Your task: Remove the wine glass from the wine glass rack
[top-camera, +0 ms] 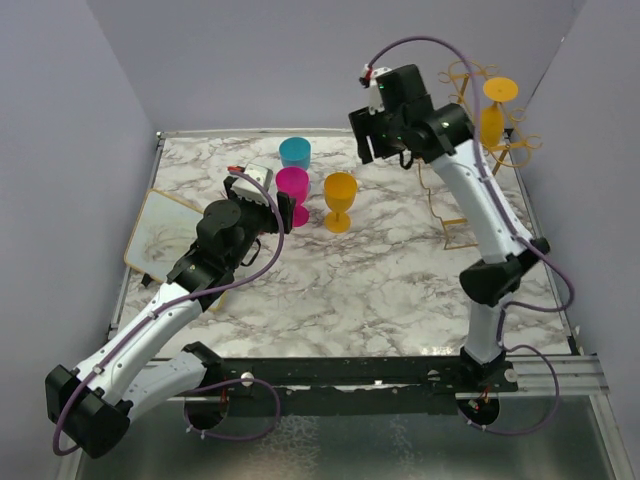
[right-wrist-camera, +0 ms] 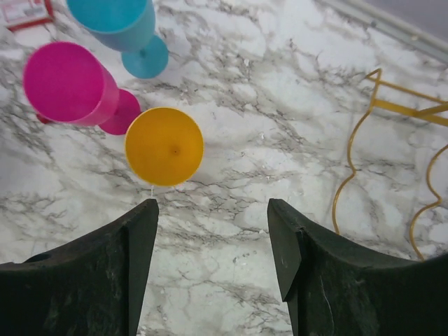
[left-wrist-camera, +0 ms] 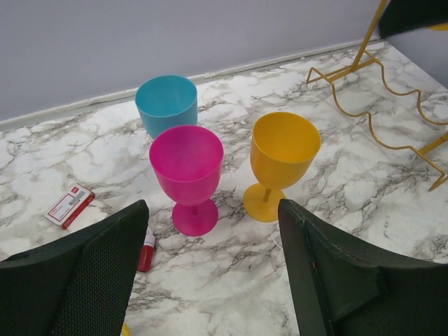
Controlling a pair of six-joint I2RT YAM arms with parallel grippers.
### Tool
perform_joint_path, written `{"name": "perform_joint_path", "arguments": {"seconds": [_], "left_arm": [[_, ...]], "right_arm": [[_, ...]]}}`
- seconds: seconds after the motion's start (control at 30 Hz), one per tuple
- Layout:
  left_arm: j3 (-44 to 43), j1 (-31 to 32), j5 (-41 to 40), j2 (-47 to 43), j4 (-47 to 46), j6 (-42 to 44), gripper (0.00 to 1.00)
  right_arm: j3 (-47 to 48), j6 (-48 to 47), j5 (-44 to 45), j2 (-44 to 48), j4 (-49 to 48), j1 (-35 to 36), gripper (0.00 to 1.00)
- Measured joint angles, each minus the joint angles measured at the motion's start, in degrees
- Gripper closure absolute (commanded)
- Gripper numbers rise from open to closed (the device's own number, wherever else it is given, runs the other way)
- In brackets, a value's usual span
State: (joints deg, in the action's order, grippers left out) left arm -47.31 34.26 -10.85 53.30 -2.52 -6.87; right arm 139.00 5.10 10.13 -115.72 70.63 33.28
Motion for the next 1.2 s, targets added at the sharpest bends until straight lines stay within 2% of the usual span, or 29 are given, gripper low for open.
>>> {"name": "perform_joint_path", "arguments": {"seconds": [0.17, 0.33, 0.43, 0.57, 0.77, 0.9, 1.0, 1.2], "left_arm": [[0.0, 0.0, 0.3, 0.0, 0.0, 0.0, 0.19], [0.0, 0.0, 0.8, 0.0, 0.0, 0.0, 0.09], [0.0, 0.0, 1.1, 0.0, 0.0, 0.0, 0.04], [0.0, 0.0, 1.4, 0.0, 0.0, 0.0, 0.01], [0.0, 0.0, 1.4, 0.0, 0.0, 0.0, 0.01], [0.0, 0.4, 1.4, 0.0, 0.0, 0.0, 0.01], [0.0, 0.4, 1.4, 0.0, 0.0, 0.0, 0.01], [0.0, 0.4, 1.4, 0.0, 0.0, 0.0, 0.01]], "right_arm": [[-6.3, -1.7, 0.2, 15.4, -3.0, 0.0, 0.34], [-23.9, -5.9, 5.6, 31.9, -12.0, -0.2, 0.31], [-33.7, -8.5, 8.9, 39.5, -18.8, -1.6, 0.31], [-40.4, -10.9, 12.9, 44.9, -27.2, -4.9, 0.30], [-43.5, -11.4, 14.2, 45.9, -37.6, -12.3, 0.30], [-42.8, -8.3, 9.9, 43.6, -40.3, -20.6, 0.29], [-41.1, -4.4, 4.0, 40.9, -40.9, -26.1, 0.29], [-40.7, 7.8, -16.3, 36.7, -43.5, -40.7, 0.30]]}}
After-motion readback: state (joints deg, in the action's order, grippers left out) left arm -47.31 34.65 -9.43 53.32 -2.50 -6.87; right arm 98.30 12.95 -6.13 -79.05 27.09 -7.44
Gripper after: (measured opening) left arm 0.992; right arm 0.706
